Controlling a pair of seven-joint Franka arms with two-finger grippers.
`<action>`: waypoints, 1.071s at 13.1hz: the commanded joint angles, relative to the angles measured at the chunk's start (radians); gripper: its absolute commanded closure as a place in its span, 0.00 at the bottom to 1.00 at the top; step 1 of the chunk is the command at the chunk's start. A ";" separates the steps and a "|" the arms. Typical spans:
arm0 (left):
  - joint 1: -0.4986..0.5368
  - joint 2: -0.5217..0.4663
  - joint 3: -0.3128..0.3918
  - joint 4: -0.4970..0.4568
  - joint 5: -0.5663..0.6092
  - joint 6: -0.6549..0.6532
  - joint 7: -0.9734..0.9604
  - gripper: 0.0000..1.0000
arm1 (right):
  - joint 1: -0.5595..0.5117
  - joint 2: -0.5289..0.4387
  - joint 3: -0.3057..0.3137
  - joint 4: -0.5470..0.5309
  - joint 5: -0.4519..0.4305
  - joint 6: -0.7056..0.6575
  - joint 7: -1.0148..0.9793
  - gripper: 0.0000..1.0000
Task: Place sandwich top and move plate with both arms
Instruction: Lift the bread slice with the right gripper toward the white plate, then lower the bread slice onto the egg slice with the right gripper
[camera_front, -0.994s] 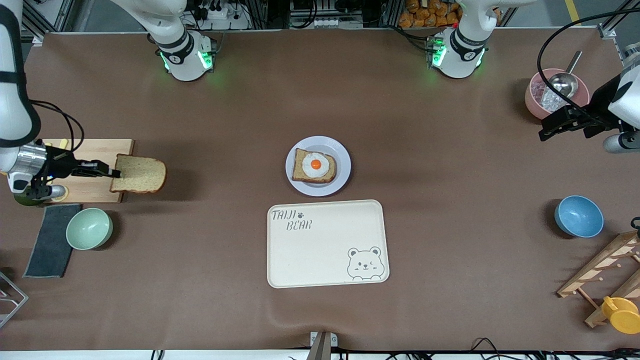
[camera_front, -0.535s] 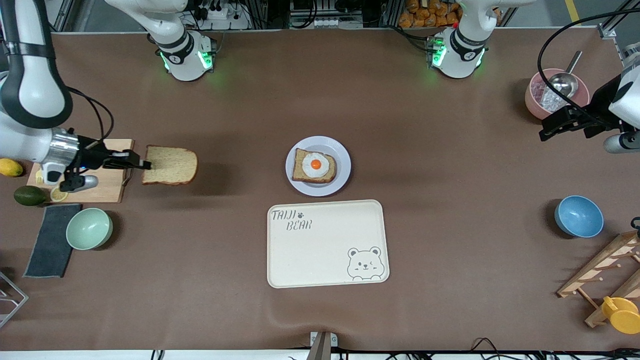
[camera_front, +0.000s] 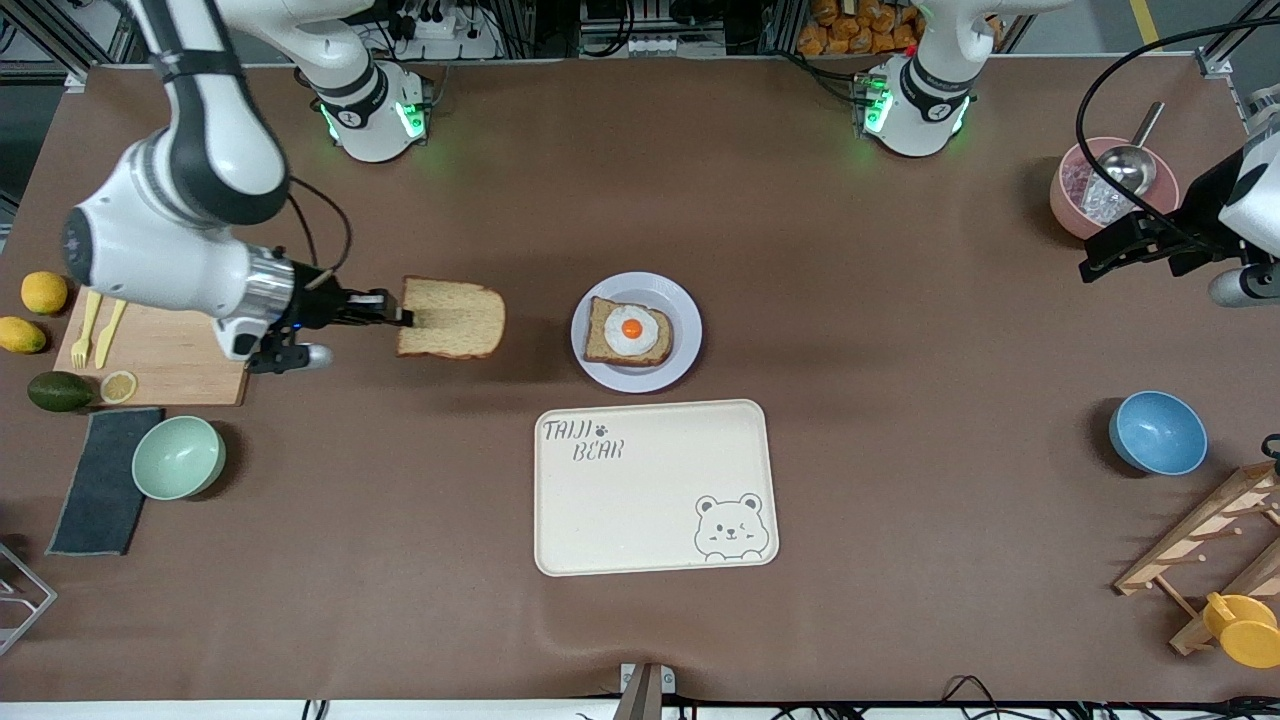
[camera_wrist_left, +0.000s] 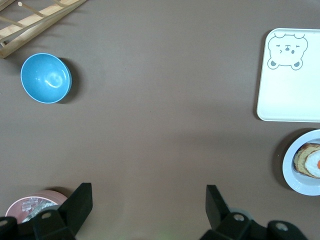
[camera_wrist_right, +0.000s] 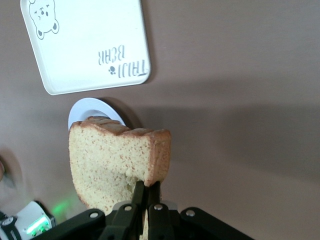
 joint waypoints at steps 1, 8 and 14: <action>0.009 0.004 0.000 0.015 -0.022 -0.001 0.017 0.00 | 0.090 -0.025 -0.012 -0.066 0.030 0.107 0.114 1.00; 0.010 0.004 0.000 0.015 -0.022 -0.003 0.019 0.00 | 0.302 0.051 -0.012 -0.125 0.205 0.373 0.151 1.00; 0.012 0.006 0.000 0.015 -0.022 -0.001 0.019 0.00 | 0.440 0.148 -0.012 -0.122 0.296 0.549 0.146 1.00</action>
